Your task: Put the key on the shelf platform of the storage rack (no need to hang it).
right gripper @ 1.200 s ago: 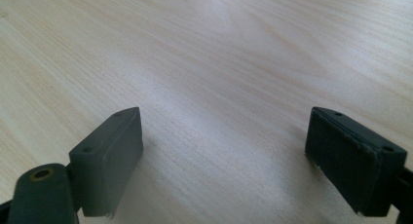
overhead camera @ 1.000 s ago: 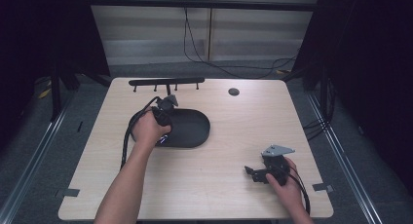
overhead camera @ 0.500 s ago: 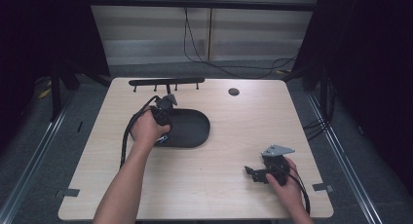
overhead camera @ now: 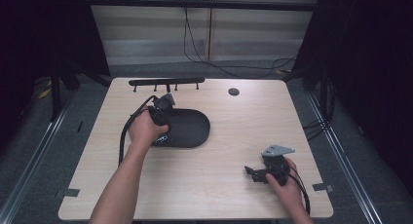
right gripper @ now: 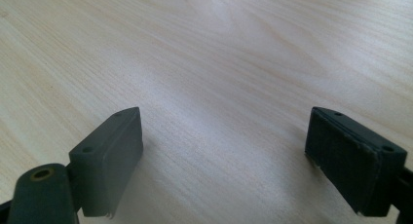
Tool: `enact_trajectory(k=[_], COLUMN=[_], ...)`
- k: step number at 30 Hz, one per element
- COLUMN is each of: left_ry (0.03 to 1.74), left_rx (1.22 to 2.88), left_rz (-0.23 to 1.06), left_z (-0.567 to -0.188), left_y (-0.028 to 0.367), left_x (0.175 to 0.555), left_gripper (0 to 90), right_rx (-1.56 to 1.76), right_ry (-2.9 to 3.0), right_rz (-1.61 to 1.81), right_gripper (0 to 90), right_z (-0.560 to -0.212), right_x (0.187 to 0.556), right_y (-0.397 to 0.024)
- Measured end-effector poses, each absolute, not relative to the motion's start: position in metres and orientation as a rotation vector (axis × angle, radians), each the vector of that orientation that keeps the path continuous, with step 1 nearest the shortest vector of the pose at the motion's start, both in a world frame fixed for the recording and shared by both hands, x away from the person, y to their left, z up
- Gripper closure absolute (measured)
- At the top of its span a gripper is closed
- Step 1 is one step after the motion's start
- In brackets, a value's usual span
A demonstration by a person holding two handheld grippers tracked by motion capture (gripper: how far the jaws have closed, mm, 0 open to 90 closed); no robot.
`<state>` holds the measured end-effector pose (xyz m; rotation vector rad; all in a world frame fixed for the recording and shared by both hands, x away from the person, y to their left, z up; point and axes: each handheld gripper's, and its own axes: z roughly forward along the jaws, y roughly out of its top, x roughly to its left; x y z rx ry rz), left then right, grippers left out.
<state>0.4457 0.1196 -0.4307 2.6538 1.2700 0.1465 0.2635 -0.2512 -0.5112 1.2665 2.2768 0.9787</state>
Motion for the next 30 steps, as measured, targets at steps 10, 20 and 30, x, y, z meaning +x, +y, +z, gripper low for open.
enact_trajectory(k=[10,20,30], left_ry=[1.256,1.258,1.265], left_rx=[2.655,2.631,2.61], left_rz=[0.134,0.118,0.118], left_z=[-0.426,-0.421,-0.418], left_y=[0.125,0.13,0.141], left_x=[0.442,0.437,0.431], left_gripper=[48.1,44.6,40.4], right_rx=[1.267,1.266,1.267], right_ry=[2.276,2.277,2.277], right_rz=[0.979,0.979,0.979], right_gripper=[13.4,13.4,13.4], right_z=[-0.511,-0.511,-0.511], right_x=[0.264,0.264,0.264], right_y=[-0.251,-0.251,-0.251])
